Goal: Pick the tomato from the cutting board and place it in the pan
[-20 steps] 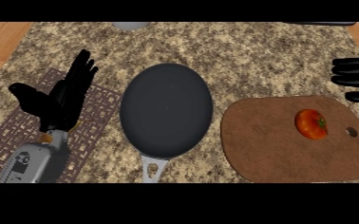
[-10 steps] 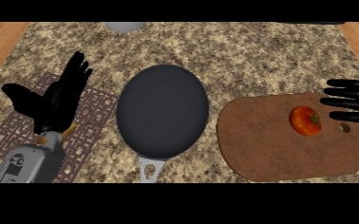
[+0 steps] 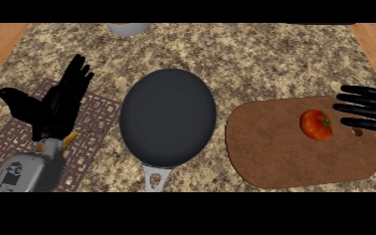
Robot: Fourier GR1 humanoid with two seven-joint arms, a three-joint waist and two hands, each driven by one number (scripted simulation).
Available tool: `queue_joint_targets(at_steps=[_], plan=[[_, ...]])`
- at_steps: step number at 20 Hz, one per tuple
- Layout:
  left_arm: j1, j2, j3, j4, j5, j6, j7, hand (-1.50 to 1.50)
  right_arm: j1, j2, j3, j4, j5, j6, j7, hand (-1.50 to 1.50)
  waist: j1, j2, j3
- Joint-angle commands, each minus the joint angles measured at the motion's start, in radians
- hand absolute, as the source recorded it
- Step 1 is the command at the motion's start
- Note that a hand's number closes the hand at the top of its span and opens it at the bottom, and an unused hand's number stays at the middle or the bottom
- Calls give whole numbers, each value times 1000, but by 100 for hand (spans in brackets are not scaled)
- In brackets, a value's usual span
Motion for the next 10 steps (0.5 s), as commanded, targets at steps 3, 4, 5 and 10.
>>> queue_joint_targets(at_steps=[3, 4, 5, 10], plan=[[13, -12, -13, -26, -20, 8, 5, 0, -11, 39, 28, 103, 60, -117, -278, -150, -1, -2, -2], [15, -27, -19, -39, -27, 39, 35, 0, 13, 62, 52, 50, 75, -129, -239, -150, -11, -7, -2], [-14, -19, -8, -16, -27, 27, 23, 0, -50, 26, 18, 122, 59, -101, -278, -150, -1, -1, -2], [27, -21, -3, -32, -23, -4, -6, 0, -61, 110, 48, 167, 89, -148, -231, -150, 1, -2, -3]])
